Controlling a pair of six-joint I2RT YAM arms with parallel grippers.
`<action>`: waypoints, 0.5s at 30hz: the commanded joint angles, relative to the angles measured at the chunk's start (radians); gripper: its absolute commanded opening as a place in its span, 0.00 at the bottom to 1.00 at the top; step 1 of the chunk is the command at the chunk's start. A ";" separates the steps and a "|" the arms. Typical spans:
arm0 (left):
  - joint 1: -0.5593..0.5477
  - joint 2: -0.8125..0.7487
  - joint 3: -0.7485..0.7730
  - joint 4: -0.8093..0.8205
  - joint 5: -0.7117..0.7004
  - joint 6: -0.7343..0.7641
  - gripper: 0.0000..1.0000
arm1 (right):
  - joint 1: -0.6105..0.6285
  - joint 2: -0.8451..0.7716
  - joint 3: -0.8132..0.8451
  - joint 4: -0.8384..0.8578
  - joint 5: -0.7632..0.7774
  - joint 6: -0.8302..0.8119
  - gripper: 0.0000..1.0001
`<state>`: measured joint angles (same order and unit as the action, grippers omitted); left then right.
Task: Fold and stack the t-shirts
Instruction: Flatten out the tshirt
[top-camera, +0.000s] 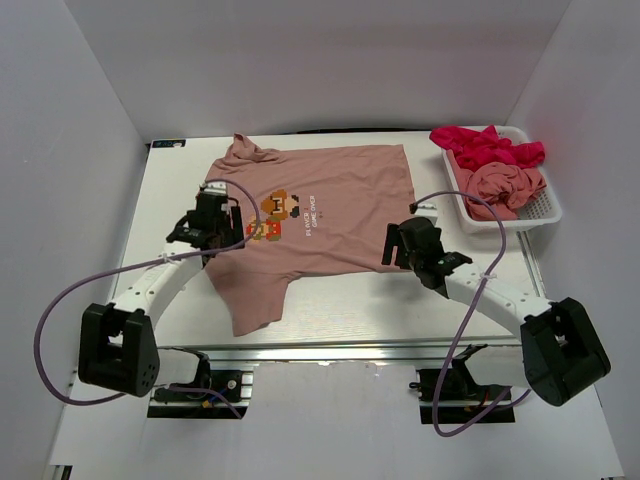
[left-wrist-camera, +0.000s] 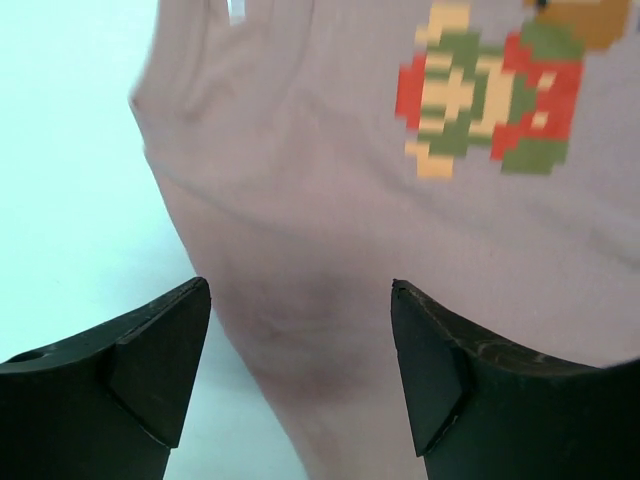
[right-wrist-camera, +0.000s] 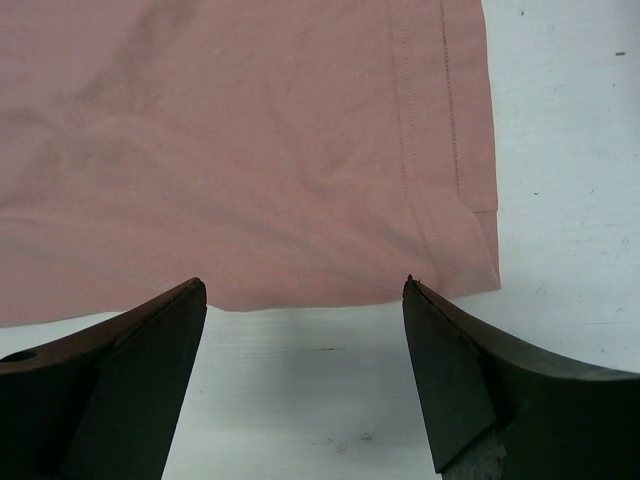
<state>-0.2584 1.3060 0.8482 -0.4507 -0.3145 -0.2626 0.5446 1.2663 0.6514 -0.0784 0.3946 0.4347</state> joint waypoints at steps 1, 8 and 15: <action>0.060 -0.044 0.104 0.032 0.089 0.170 0.82 | 0.006 -0.044 0.034 0.051 0.039 -0.025 0.84; 0.400 -0.036 0.184 -0.108 0.493 0.402 0.84 | 0.006 -0.061 0.053 -0.021 0.015 -0.044 0.84; 0.620 -0.013 0.089 -0.213 0.774 0.710 0.86 | 0.005 -0.044 0.062 -0.126 0.069 -0.014 0.85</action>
<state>0.3111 1.2655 0.9470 -0.5606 0.2790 0.2638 0.5453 1.2255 0.6724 -0.1501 0.4290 0.4118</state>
